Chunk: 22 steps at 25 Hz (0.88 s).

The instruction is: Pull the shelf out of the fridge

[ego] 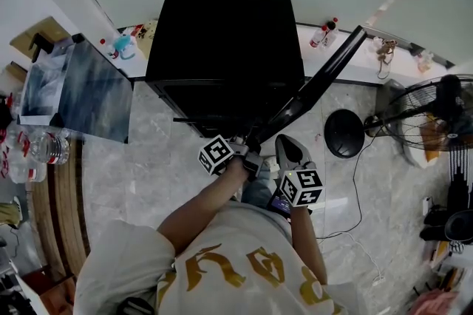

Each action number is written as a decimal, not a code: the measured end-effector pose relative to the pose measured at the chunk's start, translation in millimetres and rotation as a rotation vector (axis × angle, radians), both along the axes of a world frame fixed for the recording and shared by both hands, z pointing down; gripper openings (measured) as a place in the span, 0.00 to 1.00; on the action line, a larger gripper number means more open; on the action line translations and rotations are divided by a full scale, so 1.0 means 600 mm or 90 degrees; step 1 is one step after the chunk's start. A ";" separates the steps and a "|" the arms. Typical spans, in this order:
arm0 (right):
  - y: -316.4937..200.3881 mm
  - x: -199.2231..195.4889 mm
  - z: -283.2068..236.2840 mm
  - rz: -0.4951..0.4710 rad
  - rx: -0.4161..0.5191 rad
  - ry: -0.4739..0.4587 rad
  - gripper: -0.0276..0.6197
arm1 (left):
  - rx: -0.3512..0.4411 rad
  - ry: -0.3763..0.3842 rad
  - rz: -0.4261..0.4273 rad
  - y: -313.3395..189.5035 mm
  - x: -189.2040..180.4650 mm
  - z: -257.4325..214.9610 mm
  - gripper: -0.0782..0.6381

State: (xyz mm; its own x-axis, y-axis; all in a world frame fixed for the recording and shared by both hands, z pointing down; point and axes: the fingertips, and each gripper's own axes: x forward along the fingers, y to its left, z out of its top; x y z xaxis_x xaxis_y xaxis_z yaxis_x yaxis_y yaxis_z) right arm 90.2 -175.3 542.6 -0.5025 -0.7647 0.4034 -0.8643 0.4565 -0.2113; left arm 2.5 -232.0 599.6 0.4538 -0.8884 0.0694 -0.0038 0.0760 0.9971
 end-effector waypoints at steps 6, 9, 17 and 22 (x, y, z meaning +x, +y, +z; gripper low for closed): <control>0.000 0.002 -0.002 -0.002 0.004 0.008 0.06 | -0.002 0.002 0.000 0.000 -0.001 -0.001 0.14; 0.000 0.000 -0.001 -0.004 0.004 0.009 0.06 | -0.002 0.003 0.000 0.000 -0.002 0.000 0.14; 0.000 0.003 0.002 0.002 0.003 0.008 0.06 | -0.002 0.004 0.002 0.001 0.000 0.002 0.14; -0.001 0.001 0.002 0.003 0.002 0.009 0.06 | -0.005 0.006 0.005 0.001 0.000 0.002 0.14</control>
State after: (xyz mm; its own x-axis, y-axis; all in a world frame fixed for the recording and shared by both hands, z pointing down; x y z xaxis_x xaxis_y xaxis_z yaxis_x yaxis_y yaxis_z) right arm 90.7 -176.2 543.6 -0.4930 -0.7688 0.4073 -0.8694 0.4527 -0.1980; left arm 2.4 -231.4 600.7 0.4618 -0.8841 0.0715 0.0053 0.0834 0.9965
